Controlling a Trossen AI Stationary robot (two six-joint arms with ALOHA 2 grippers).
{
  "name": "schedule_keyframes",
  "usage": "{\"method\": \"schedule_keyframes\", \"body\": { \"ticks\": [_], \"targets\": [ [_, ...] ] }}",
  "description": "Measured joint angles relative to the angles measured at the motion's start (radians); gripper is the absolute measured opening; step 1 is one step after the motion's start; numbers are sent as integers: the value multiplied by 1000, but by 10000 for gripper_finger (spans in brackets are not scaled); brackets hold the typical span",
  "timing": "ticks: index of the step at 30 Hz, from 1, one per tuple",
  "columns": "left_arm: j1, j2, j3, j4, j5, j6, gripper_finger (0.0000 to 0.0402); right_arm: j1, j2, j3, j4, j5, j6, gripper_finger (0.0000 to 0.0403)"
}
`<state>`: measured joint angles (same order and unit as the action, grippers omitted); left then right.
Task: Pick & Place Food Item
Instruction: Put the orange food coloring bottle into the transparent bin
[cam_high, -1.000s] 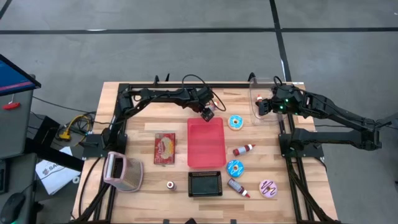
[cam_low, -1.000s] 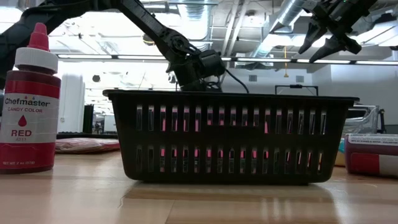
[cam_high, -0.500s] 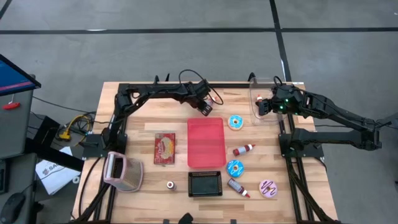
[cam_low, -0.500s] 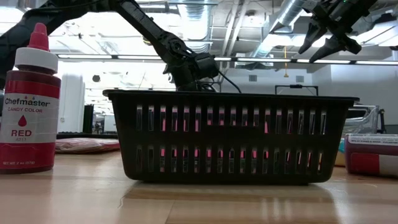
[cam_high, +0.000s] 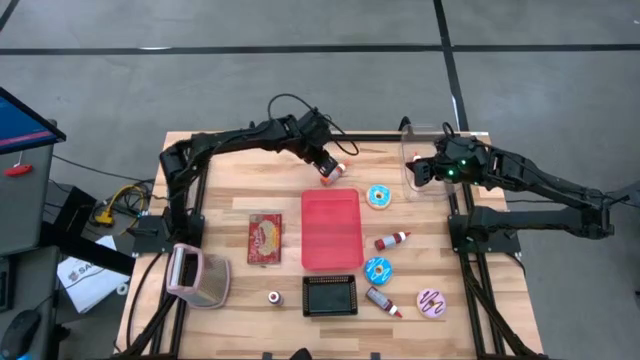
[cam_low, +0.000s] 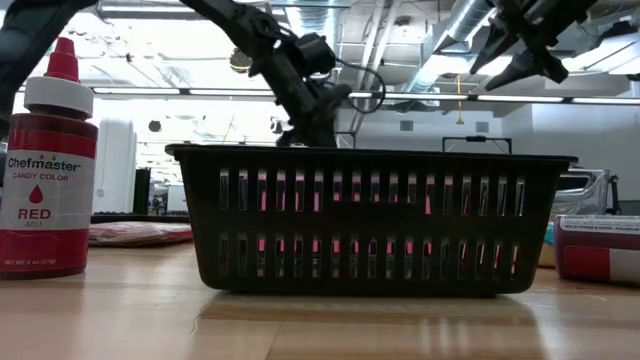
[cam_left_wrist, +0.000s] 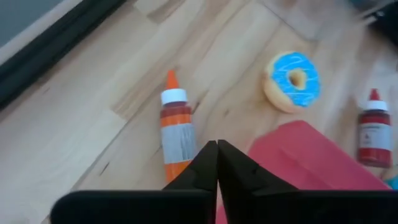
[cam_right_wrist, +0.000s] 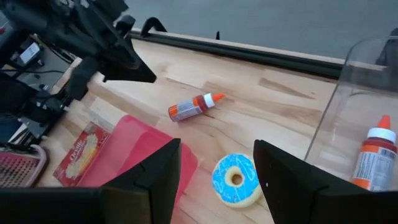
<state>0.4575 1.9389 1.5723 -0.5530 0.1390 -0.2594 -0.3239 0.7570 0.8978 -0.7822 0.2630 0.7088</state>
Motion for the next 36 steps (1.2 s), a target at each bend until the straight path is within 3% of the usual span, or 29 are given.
{"method": "schedule_keyframes", "body": {
  "ticks": [5,13,17,22,31,36],
  "targets": [
    [-4,-2,0,-21,-10,20,33,26,1,0,9,4,17,194],
    [-2,109,-2,-47,-86,28,181,51,2,0,11,40,37,194],
    [-2,163,-2,-62,-107,51,227,61,2,0,9,40,50,194],
    [-10,186,0,-64,-129,78,226,75,2,0,4,38,55,194],
    [-2,192,-2,-148,-183,87,161,75,2,0,-6,44,62,194],
    [-1,185,-2,-190,-184,232,156,76,2,0,-6,44,62,194]
  ]
}}
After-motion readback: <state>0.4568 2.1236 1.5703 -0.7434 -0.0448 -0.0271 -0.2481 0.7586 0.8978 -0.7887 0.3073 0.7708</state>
